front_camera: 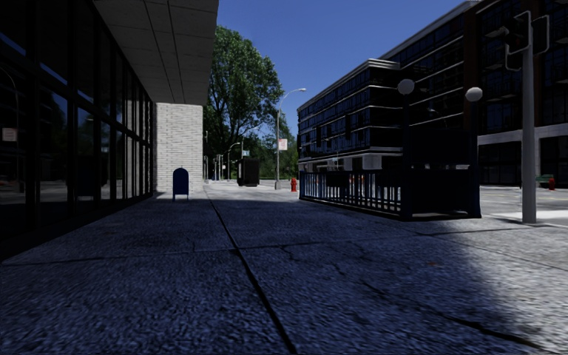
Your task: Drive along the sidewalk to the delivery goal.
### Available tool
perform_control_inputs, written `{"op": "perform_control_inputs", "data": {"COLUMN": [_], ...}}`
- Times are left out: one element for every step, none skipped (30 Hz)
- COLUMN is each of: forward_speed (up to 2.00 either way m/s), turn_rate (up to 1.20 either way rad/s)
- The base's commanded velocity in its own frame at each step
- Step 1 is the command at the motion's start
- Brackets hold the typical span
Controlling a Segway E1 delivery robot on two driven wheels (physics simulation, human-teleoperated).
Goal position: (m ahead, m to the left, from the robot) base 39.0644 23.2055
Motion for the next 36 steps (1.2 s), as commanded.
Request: {"op": "perform_control_inputs", "data": {"forward_speed": [1.90,1.90,1.90,1.90,1.90,1.90,1.90,1.90,1.90,1.90,1.90,1.90,1.90,1.90,1.90,1.90,1.90,1.90,1.90,1.90,1.90,1.90,1.90,1.90,1.90,1.90,1.90,1.90,1.90,1.90,1.90,1.90,1.90,1.90,1.91,1.91], "turn_rate": [0.00,0.00,0.00,0.00,0.00,0.00,0.00,0.00,0.00,0.00,0.00,0.00,0.00,0.00,0.00,0.00,0.00,0.00,0.00,0.00,0.00,0.00,0.00,0.00,0.00,0.00,0.00,0.00,0.00,0.00,0.00,0.00,0.00,0.00,0.00,0.00]}}
